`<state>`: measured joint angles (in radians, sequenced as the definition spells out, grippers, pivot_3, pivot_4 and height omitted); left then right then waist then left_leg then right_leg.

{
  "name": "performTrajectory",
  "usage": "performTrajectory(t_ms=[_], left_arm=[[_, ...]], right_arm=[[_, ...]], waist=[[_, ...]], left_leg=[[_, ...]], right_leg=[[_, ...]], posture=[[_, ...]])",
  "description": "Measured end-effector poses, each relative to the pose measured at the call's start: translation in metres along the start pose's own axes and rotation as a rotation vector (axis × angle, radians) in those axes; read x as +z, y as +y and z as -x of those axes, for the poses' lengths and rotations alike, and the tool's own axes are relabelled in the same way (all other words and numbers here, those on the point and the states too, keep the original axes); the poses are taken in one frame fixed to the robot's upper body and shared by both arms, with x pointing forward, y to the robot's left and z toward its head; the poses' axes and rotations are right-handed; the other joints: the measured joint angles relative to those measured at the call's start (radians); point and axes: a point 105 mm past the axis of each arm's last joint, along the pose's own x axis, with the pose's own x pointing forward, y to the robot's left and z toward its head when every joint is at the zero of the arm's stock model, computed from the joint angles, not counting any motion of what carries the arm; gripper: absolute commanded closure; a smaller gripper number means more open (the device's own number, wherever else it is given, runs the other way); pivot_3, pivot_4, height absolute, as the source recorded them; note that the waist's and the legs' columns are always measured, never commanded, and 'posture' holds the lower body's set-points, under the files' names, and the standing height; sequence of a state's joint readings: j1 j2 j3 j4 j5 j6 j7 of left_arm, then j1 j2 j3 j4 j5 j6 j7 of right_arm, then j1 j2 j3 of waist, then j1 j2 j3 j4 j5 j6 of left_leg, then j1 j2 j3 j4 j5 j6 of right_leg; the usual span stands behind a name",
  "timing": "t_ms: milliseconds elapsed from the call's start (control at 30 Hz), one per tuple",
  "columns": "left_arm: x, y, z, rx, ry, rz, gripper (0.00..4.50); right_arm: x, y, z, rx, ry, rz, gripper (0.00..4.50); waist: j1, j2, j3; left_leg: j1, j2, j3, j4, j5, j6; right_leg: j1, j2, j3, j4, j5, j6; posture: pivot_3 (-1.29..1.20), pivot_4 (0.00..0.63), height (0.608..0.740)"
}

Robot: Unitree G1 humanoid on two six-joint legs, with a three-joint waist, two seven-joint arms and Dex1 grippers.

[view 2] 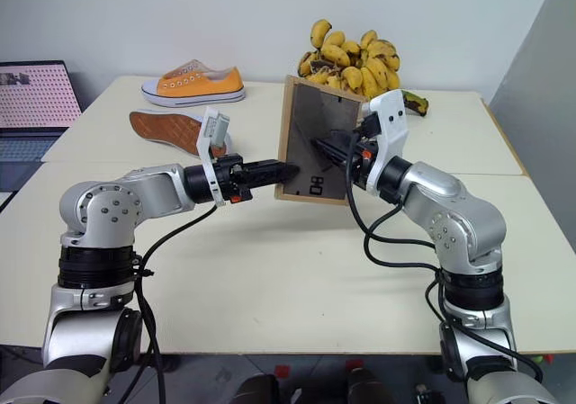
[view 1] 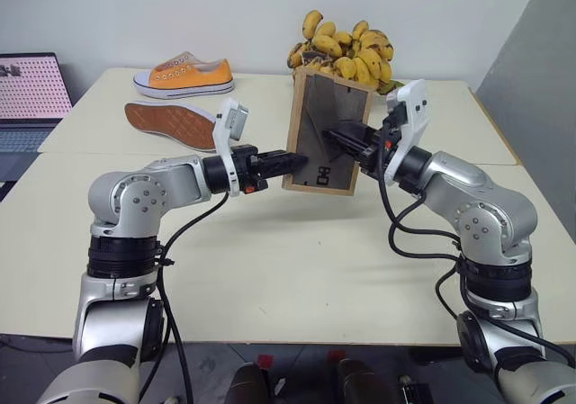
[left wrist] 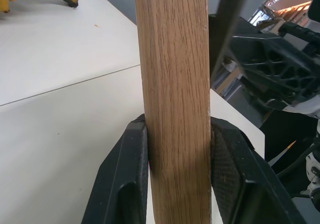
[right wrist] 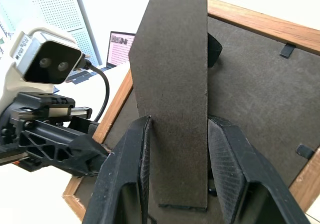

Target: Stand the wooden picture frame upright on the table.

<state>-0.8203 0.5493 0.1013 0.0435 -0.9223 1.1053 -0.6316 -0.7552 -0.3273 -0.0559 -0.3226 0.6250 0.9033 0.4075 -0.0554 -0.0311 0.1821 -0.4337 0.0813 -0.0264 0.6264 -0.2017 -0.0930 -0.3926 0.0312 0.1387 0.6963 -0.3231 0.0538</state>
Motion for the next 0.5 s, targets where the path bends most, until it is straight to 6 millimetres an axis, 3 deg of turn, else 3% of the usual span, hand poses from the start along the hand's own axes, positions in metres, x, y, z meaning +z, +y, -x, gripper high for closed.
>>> performTrajectory(t_ms=[333,500], left_arm=[[-0.001,0.027,0.004,0.085,0.011,0.040,3.18],[0.007,0.026,0.001,0.078,0.001,0.030,3.18]], right_arm=[[0.001,0.003,0.015,-0.025,-0.011,-0.015,2.79],[-0.004,0.000,0.018,-0.048,0.011,-0.004,2.79]], waist=[[0.000,0.000,0.000],[0.000,0.000,0.000]], left_leg=[[0.000,0.000,0.000,0.000,0.000,0.000],[-0.001,0.000,0.000,0.000,0.000,0.000]], right_leg=[[0.000,0.000,0.000,0.000,0.000,0.000],[0.000,0.000,0.000,0.000,0.000,0.000]], posture=[[0.00,0.150,0.740],[0.00,0.150,0.740]])
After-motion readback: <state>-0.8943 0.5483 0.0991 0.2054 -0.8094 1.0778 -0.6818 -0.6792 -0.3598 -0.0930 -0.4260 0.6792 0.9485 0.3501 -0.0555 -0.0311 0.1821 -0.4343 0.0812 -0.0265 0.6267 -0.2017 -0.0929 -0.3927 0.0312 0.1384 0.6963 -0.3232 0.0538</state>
